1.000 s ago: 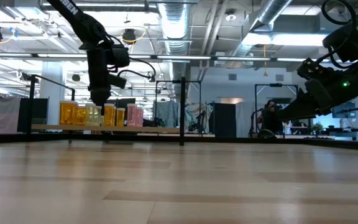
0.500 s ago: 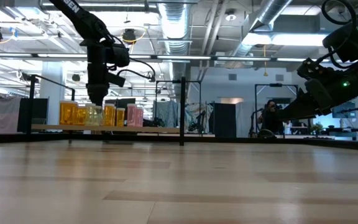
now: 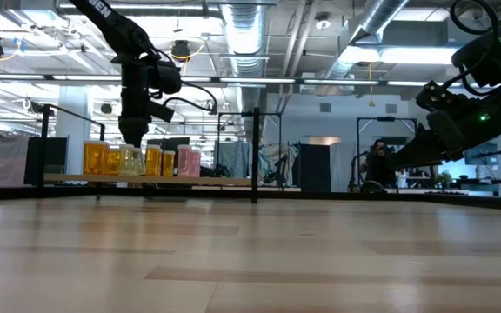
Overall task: Pick and place medicine bottles onto shelf by color
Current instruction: Adjust the yellow pill bottle on the shelf
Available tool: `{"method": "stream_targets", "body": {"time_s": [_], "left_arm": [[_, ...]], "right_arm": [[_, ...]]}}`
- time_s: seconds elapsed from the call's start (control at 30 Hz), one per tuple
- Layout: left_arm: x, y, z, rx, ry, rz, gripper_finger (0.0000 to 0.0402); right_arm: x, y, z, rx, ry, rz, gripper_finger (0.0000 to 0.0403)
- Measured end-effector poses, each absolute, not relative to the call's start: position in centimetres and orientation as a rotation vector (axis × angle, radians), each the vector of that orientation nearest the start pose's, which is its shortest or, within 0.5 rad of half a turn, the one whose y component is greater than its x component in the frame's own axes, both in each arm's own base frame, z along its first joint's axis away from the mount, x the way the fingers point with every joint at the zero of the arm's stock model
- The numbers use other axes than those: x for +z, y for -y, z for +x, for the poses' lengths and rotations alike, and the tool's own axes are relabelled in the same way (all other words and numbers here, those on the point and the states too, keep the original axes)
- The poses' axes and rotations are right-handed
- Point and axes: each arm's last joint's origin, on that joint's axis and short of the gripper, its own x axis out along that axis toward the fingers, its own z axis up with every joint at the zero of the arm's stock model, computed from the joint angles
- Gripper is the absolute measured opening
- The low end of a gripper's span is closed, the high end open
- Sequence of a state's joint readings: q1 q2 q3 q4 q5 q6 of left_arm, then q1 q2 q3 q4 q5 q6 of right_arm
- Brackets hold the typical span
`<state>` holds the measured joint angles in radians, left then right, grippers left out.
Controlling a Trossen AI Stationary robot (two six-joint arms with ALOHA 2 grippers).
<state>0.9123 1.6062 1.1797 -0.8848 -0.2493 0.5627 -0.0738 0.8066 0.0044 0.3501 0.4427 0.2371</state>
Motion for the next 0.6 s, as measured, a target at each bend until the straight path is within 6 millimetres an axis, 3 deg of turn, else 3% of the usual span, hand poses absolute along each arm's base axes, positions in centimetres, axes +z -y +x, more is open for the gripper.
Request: {"method": "stream_targets", "body": {"time_s": [0.6], "left_arm": [[22.83,-24.38,17.87,0.525,-1.543,0.074,0.0118]], "right_arm": [[11.87,2.23,13.40,-0.558,-0.386,0.144,0.0270]]}}
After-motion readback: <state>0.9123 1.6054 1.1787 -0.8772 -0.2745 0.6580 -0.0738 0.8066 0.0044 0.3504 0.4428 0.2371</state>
